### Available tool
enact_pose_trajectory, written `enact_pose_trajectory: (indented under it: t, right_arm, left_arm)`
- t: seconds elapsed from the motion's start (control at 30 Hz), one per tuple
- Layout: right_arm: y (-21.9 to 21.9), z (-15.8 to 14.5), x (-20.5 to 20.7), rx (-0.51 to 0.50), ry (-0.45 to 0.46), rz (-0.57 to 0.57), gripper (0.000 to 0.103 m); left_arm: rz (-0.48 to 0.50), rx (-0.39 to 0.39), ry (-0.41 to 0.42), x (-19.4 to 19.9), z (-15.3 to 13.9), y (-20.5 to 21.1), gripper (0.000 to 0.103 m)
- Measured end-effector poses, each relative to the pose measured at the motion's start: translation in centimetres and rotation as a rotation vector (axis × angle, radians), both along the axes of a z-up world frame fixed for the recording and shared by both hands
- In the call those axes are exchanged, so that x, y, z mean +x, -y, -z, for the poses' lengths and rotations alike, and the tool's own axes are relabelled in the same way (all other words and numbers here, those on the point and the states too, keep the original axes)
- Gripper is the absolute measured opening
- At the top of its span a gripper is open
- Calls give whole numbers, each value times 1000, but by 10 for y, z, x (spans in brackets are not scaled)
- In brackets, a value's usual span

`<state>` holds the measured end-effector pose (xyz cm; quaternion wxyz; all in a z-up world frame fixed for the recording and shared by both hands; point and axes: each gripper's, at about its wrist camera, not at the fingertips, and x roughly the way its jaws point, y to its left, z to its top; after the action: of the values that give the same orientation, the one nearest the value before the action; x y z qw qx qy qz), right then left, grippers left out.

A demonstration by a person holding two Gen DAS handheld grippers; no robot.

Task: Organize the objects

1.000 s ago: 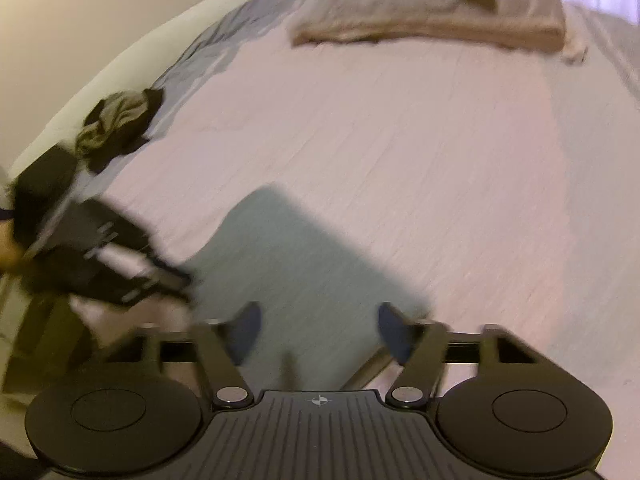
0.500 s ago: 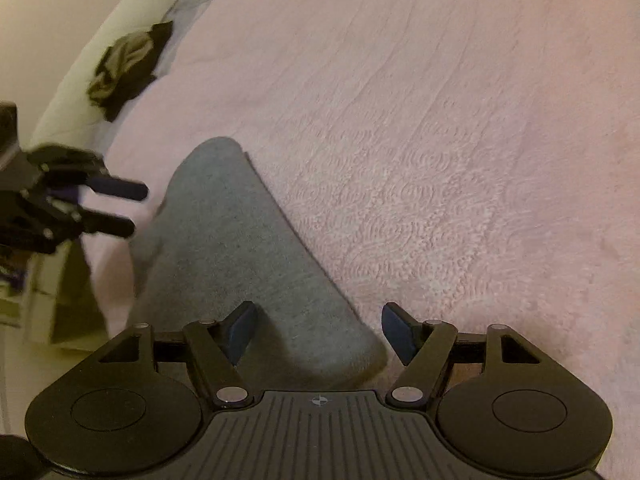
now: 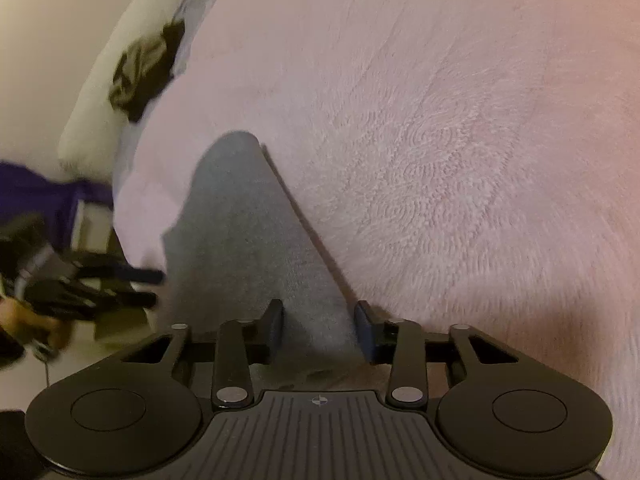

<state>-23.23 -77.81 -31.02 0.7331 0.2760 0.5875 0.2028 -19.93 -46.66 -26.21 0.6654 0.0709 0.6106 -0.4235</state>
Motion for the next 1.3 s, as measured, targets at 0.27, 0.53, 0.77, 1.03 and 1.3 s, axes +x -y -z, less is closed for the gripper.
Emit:
enact_pose_trajectory:
  t: [0.27,0.53,0.77,1.03,1.3]
  right_arm:
    - [4,-22,-152,-8,-59,492,30]
    - [-56,-25,-276,17,-139,913,32]
    - [-6,-81,-228,-209,51,634,46]
    - [37,-53,-166,-173,170,292,48]
    - [34,-55,-156,-329,320,-237,53]
  left_arm:
    - [249,-78,71,3,-4,48,41]
    - [487,-164,142,-19,-22,89,46]
    - [361,-176,82,-54,-40,80,48]
    - [158,-17,146,-120,-4,74,49]
    - [-90,27,191,-141,18,58,63]
